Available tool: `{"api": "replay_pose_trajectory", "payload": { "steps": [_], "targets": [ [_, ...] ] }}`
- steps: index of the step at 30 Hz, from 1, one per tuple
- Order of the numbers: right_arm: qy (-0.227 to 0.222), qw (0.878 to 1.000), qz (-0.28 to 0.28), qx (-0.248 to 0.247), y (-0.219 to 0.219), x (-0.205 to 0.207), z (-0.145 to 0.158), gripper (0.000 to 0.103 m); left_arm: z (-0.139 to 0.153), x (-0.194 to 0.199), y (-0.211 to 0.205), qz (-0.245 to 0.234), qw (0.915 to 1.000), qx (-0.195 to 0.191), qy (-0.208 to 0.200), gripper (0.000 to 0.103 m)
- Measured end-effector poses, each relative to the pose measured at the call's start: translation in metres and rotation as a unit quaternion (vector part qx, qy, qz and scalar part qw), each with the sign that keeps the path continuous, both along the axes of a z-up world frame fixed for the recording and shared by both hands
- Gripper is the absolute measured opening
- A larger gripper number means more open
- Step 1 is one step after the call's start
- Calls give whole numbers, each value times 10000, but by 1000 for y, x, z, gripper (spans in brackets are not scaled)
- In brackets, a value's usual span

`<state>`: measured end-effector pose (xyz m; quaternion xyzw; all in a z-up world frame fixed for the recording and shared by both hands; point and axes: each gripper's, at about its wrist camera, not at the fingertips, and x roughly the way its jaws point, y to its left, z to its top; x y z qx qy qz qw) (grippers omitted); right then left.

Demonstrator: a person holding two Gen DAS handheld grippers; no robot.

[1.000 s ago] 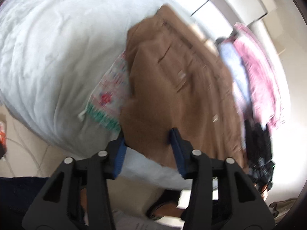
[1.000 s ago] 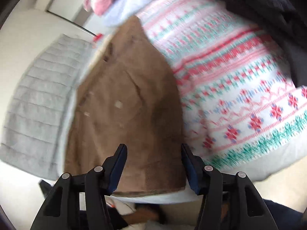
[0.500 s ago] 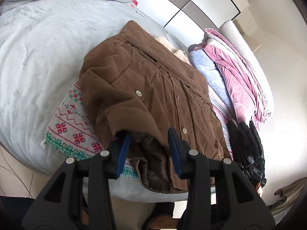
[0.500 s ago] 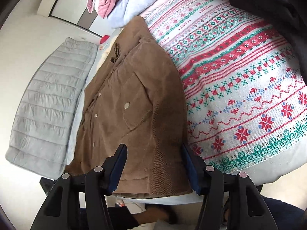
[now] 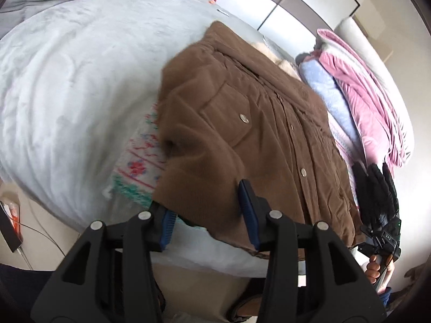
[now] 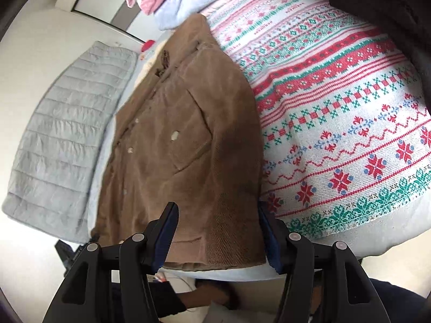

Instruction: Fold large clothes

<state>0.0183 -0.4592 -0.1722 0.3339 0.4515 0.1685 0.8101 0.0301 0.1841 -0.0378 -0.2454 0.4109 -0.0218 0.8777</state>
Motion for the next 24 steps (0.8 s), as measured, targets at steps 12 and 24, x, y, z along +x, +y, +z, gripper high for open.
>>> {"api": "replay_pose_trajectory", "payload": {
  "steps": [12,24],
  "targets": [
    [-424,9964,-368,-639,3,0,23,12,30,4,0,300,9971,44,-700,38],
    [-353,9936,-652,-857,-2,6,25,11,36,2,22,286,9982,-188,-485,53]
  ]
}}
